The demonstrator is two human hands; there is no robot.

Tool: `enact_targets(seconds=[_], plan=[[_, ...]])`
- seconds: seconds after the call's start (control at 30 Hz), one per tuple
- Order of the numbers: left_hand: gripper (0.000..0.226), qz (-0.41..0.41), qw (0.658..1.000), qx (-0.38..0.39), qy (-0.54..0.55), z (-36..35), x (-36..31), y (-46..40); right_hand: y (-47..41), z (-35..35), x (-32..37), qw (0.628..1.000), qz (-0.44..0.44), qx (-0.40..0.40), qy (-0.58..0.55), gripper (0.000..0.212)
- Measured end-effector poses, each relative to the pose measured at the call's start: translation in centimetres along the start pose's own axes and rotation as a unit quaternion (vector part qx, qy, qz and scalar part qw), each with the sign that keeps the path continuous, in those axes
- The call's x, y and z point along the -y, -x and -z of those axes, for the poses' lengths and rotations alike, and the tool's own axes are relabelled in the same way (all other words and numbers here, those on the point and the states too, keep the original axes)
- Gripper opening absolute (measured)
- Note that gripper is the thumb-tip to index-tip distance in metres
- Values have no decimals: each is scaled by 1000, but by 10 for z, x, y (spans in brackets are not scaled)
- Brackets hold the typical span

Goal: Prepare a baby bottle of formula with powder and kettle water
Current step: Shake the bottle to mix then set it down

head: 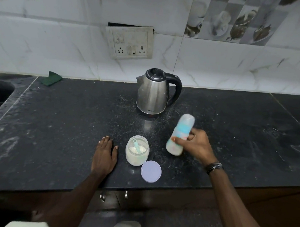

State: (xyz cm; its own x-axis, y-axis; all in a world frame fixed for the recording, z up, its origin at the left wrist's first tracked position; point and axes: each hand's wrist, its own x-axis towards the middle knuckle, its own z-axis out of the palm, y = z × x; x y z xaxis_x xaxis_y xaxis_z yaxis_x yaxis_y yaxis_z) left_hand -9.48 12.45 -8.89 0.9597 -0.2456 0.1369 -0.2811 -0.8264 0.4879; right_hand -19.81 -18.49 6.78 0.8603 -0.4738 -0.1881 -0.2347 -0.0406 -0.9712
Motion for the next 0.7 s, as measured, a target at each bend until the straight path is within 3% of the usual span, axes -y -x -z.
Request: enact_targets(seconds=[0.07,0.17,0.27,0.4,0.5,0.6,0.7], plan=[[43,-2,1000,-3,4,1,1,-1,2,1,1,1000,-10,7,-2,36],[44,3,1000,2,3,1,0,-1,0,7,2,997,-6,-57,-43,29],[43,1,1000,-5,7,1,0,1,2,7,2,1000,-13,-3,-13,33],[40,2,1000,-9,10,3,-5,1,1,6,2,998,-11,-62,-22,27],[39,-5,1000,-18,13,3,-4,2,2,2,1,1000,-16,-16,-2,34],[39,-2,1000,-15,14,3,-4,1,-2,1,1,997,-13,-66,-37,36],[48,0,1000,-13,12,3,-3,2,0,0,1,998,-39,-32,-35,35]])
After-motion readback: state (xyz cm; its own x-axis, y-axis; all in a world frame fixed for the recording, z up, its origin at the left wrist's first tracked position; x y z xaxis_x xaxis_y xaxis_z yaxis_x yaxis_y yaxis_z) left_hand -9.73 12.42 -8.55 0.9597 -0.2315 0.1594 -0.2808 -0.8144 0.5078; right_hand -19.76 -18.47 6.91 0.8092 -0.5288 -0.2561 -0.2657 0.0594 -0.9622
